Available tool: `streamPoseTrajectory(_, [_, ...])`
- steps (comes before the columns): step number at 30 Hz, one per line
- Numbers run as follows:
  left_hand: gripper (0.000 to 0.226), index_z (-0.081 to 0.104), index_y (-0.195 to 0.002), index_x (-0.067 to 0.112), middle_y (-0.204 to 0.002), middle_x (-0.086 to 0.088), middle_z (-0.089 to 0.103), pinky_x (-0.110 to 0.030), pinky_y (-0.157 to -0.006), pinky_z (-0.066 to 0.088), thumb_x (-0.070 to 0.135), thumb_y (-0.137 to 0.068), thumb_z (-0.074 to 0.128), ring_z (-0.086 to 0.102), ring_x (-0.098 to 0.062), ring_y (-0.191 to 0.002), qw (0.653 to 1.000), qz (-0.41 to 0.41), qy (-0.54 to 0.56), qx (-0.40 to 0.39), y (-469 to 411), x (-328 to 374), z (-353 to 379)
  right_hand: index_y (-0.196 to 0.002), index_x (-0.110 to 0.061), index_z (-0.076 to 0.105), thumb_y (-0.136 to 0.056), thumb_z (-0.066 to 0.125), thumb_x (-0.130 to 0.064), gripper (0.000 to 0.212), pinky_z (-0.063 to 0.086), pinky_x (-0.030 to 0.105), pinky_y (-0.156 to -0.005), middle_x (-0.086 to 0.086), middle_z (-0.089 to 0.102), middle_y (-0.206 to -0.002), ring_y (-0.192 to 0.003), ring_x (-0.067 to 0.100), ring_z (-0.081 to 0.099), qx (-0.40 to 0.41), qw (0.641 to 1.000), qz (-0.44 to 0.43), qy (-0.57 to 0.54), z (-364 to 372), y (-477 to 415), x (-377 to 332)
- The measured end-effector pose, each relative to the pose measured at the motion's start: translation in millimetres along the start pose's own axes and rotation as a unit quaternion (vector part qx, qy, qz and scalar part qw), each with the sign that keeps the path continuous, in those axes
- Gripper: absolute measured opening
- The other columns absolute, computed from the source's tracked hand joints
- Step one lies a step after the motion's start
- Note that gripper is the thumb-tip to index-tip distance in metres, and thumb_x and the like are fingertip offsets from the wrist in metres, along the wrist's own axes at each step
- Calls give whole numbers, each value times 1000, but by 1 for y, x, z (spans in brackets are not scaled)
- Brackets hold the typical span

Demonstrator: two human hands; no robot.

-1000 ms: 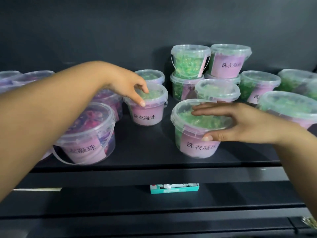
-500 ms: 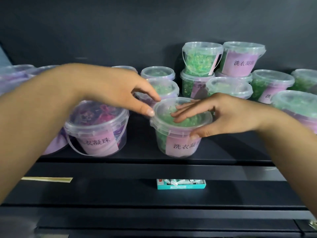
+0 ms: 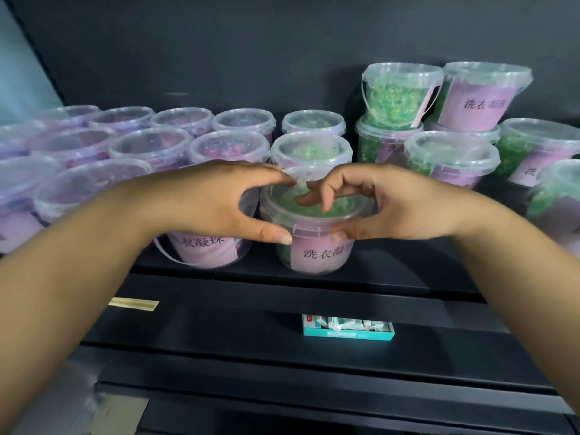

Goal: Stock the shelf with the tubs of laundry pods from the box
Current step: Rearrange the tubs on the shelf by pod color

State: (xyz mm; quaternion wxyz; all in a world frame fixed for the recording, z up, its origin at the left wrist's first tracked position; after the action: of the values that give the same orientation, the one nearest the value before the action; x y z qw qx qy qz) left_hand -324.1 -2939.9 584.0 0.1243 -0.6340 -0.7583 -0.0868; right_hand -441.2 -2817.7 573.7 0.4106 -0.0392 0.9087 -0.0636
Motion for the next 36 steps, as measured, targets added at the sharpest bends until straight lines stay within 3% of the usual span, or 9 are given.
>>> streamPoseTrajectory(9, [85,45,-127,39,-126,28,37,15,-81,12,81,-53,45,21,24,-102,1000,-5,-17,26,-1,0,4,-94,-31,57,-73,70,-10,32,44,22,-99,-14,63,-106,-105,-6,57,-16,1000,-19,-12,3,-4,6])
streamPoseTrajectory(14, [89,46,-123,44,-122,36,33,15,-82,9,86,-44,38,22,27,-104,999,-1,-20,31,0,-4,6,-95,-30,57,-65,81,-22,39,40,13,-96,-15,61,-105,-104,-8,55,14,998,-67,8,-4,1,12])
streamPoseTrajectory(18, [71,35,-102,72,-118,52,29,-1,-93,24,100,-38,26,21,33,-112,999,-25,5,21,-2,-7,-3,-82,-31,68,-60,79,-44,29,45,16,-92,-9,69,-104,-107,4,61,122,977,-73,-158,-47,23,30])
streamPoseTrajectory(20, [67,33,-102,76,-124,45,35,-10,-95,29,100,-40,26,28,25,-118,999,-15,13,38,-11,-1,-12,-76,-39,67,-51,76,-64,37,47,16,-91,-16,70,-99,-101,1,62,227,968,-40,-98,-78,34,43])
streamPoseTrajectory(23, [75,37,-109,70,-118,48,34,2,-94,24,99,-41,24,27,26,-116,999,30,2,11,-24,19,-4,-77,-44,61,-48,61,-82,48,47,27,-94,-12,65,-102,-106,12,59,290,953,46,79,-99,43,55])
streamPoseTrajectory(26, [98,44,-123,49,-112,49,31,12,-88,10,97,-41,21,25,24,-112,997,73,-33,4,-32,31,13,-97,-39,60,-63,76,-50,39,38,9,-96,-15,59,-118,-110,-8,53,183,982,17,45,-72,40,52])
streamPoseTrajectory(29, [87,45,-110,56,-118,47,30,11,-89,10,97,-35,28,26,25,-111,998,57,-31,16,-33,31,17,-118,-40,47,-69,74,-33,56,22,1,-103,-18,40,-137,-126,-16,32,68,995,-8,68,-34,32,54])
streamPoseTrajectory(32, [56,40,-98,65,-125,47,27,11,-91,11,83,-45,39,21,29,-116,999,43,-6,-6,-32,26,18,-120,-34,47,-68,70,-28,57,24,9,-109,-9,42,-135,-130,-6,33,89,995,-29,44,-23,23,58])
streamPoseTrajectory(36, [70,36,-103,74,-129,50,20,10,-93,12,98,-37,33,20,27,-121,998,59,10,-18,-32,20,16,-111,-35,54,-64,74,-28,52,29,11,-107,-14,49,-123,-123,-6,41,114,992,-48,4,-19,17,61])
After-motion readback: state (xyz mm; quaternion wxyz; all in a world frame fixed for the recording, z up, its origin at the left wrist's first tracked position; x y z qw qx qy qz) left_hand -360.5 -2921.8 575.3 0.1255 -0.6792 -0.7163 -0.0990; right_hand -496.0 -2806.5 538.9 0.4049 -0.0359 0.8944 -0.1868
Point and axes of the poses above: each hand's wrist, its own y-axis away from the middle knuckle, its own z-axis out of the palm, x = y × z, the point moved 4 cm from there along -y, towards the middle knuckle
